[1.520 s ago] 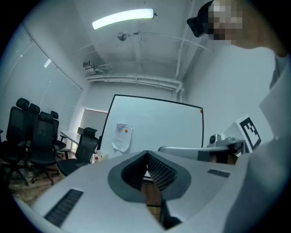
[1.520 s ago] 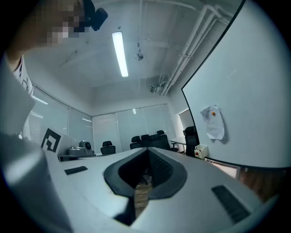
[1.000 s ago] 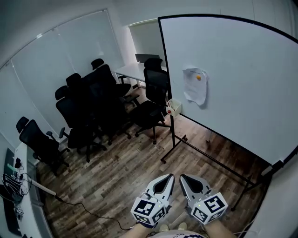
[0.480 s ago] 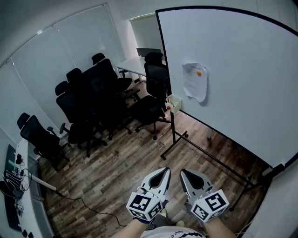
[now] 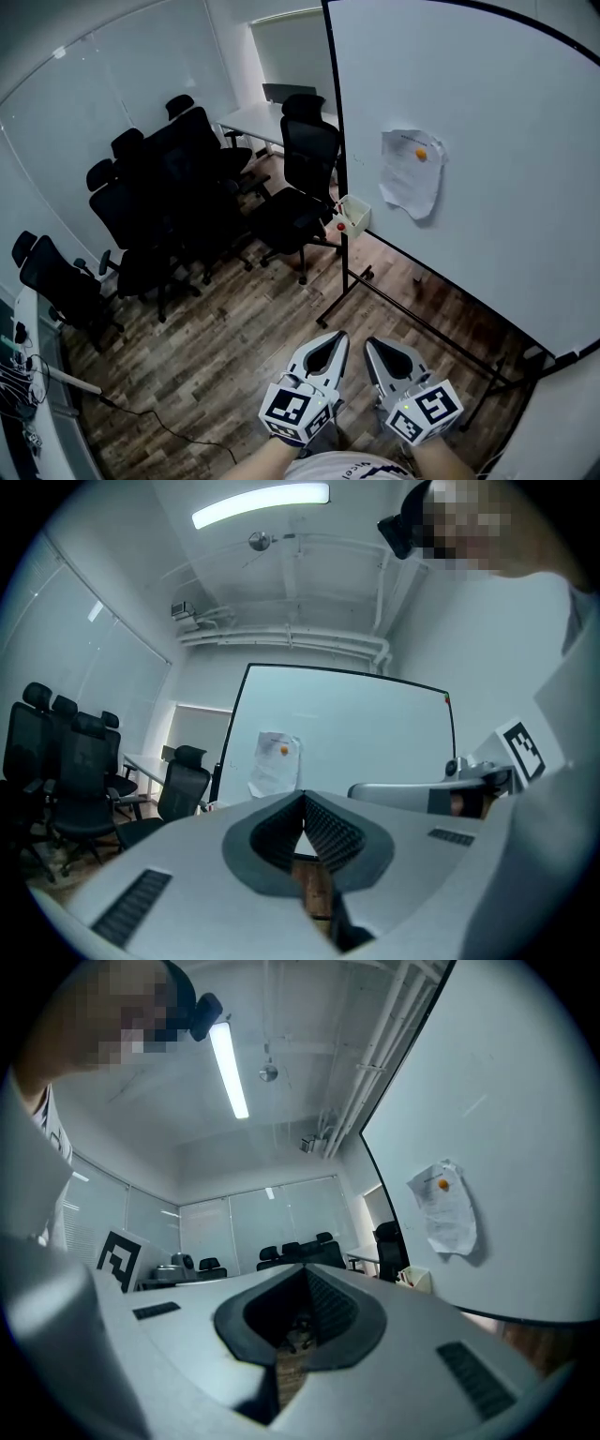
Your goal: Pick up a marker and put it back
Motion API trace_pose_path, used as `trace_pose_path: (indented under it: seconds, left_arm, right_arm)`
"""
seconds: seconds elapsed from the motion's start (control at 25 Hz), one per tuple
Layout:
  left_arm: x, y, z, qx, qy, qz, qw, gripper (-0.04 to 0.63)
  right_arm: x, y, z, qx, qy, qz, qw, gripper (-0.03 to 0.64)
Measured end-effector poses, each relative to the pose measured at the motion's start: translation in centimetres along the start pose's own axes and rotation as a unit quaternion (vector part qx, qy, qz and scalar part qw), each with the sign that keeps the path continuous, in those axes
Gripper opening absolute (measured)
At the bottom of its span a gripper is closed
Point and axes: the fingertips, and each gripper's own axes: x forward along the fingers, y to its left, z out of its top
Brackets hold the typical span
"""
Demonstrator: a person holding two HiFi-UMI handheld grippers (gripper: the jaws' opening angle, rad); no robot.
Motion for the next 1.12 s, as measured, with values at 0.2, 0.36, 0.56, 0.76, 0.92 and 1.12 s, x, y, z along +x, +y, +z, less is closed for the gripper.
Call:
trace_pose_path:
  seconds: [0.2,0.36,0.56,0.76,0.92,1.12]
  left_arm:
    - [3.9,6.9,1.1,-0.003,0.007,-0.018,0.9998,0.011]
    - [6.4,11.8,1.3,-0.005,0.008,-0.025,0.9996,0.011]
    - [9.4,15.7,0.8,-0.015,0.017,-0.033,0.9992,0.011]
    - [12.8,19.3,0.4,-0.017,0.021,-0.023,0.9994,0.011]
    - [16.6,22.0,-0.2,-0.016,0.026,-0.01,0.9995,0.011]
    - [22.0,25.4,-0.7,-0.02,0.035,0.013,0.9991,0.011]
  right_arm:
    - [8.0,-2.0,0.2,-0.011,0.005,-0.022,1.0,0.011]
    - [13.1,-3.8,-0.6,-0.022,0.013,-0.042,0.999,0.011]
    - [18.2,-6.0,-1.6,-0.041,0.035,-0.046,0.997,0.011]
    - [22.7,-9.3,-2.2,-0.051,0.046,-0.047,0.997,0.011]
    - [26.4,-12.9,-2.4,-0.048,0.05,-0.041,0.997,0.011]
    - [31.4,-17.7,-2.7,-0.048,0.06,-0.021,0.997,0.011]
